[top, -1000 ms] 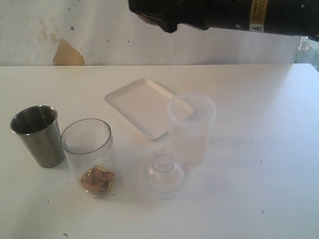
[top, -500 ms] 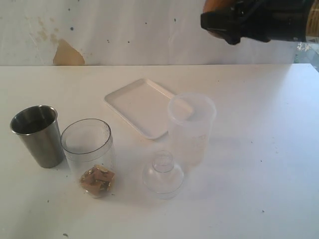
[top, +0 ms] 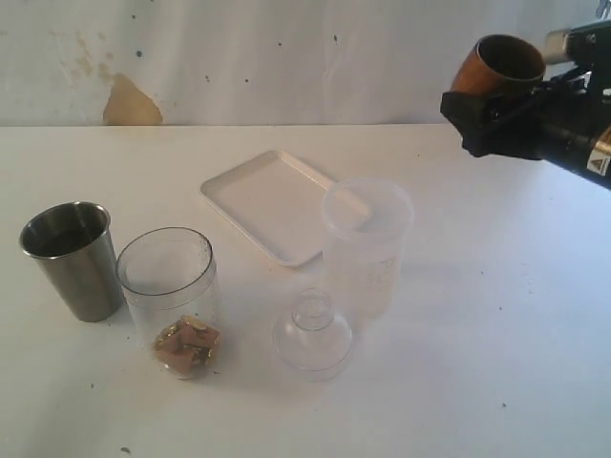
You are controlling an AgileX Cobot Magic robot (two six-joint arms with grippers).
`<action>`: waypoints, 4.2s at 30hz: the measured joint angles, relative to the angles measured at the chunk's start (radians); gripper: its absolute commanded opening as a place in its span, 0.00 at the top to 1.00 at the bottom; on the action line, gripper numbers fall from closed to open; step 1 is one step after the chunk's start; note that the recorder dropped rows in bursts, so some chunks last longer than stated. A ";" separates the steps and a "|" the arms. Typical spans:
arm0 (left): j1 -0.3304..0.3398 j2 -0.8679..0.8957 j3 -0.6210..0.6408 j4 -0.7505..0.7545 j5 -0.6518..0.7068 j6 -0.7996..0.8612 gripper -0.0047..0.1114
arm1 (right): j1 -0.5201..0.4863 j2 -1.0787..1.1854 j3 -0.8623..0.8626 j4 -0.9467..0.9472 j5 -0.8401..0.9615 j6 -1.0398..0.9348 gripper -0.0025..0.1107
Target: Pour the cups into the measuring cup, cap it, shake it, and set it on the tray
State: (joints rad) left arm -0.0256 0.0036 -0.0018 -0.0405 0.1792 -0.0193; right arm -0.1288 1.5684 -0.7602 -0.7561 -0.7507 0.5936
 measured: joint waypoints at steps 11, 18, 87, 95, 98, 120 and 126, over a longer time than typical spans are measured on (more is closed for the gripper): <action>0.000 0.000 0.000 0.000 0.000 0.000 0.95 | 0.000 0.312 0.002 0.041 -0.066 -0.172 0.98; 0.000 0.000 0.000 0.000 0.000 0.000 0.95 | 0.000 0.480 -0.041 0.046 -0.068 -0.219 0.98; 0.000 0.000 0.000 0.000 0.000 0.000 0.95 | 0.079 0.106 -0.193 -0.137 0.303 0.204 0.67; 0.000 0.000 0.000 0.000 0.000 0.000 0.95 | 0.079 -0.139 -0.193 -0.598 0.310 0.673 0.95; 0.000 0.000 0.000 0.000 0.000 0.000 0.95 | 0.079 -0.226 -0.193 -0.754 0.295 0.827 0.98; 0.000 0.000 0.000 0.000 0.000 0.000 0.95 | 0.079 -1.002 0.153 -0.862 0.092 1.124 0.98; 0.000 0.000 0.000 0.000 0.000 0.000 0.95 | 0.092 -1.015 0.187 -0.862 0.141 1.124 0.98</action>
State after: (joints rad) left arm -0.0256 0.0036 -0.0018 -0.0405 0.1792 -0.0193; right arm -0.0369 0.5533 -0.5728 -1.6180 -0.6095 1.7175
